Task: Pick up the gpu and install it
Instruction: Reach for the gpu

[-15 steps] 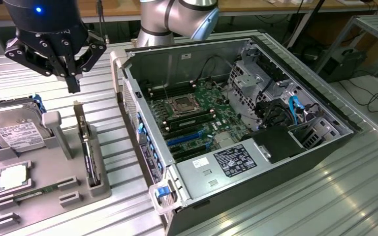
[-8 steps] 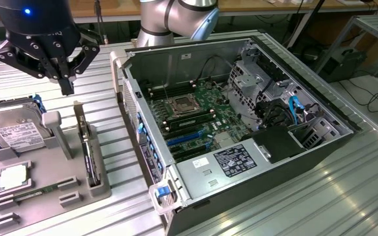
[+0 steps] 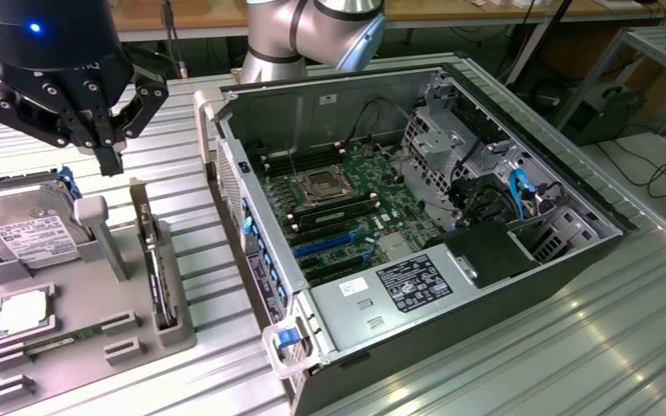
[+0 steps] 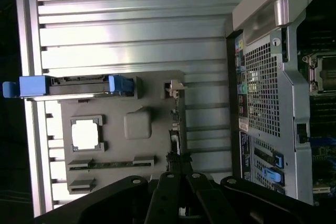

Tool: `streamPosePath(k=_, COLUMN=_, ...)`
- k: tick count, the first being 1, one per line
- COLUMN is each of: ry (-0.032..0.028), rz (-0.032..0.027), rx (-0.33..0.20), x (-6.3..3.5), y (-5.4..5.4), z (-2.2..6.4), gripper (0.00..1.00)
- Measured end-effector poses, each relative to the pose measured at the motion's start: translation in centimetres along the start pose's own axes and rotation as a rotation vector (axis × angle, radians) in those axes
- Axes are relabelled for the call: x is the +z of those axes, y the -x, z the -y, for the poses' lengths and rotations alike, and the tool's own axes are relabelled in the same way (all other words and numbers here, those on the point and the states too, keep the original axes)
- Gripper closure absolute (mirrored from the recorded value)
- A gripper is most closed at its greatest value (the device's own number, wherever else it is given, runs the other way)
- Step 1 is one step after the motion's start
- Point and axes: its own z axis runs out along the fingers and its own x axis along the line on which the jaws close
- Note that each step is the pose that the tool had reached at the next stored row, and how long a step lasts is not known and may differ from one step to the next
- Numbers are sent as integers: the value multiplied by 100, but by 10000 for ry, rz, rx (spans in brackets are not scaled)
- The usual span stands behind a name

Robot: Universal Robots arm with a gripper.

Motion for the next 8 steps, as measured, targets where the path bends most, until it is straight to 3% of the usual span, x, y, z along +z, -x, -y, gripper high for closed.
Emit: streamPosePath(k=8, ry=5, rz=-2, rx=-60, x=0, y=0, z=8, gripper=89)
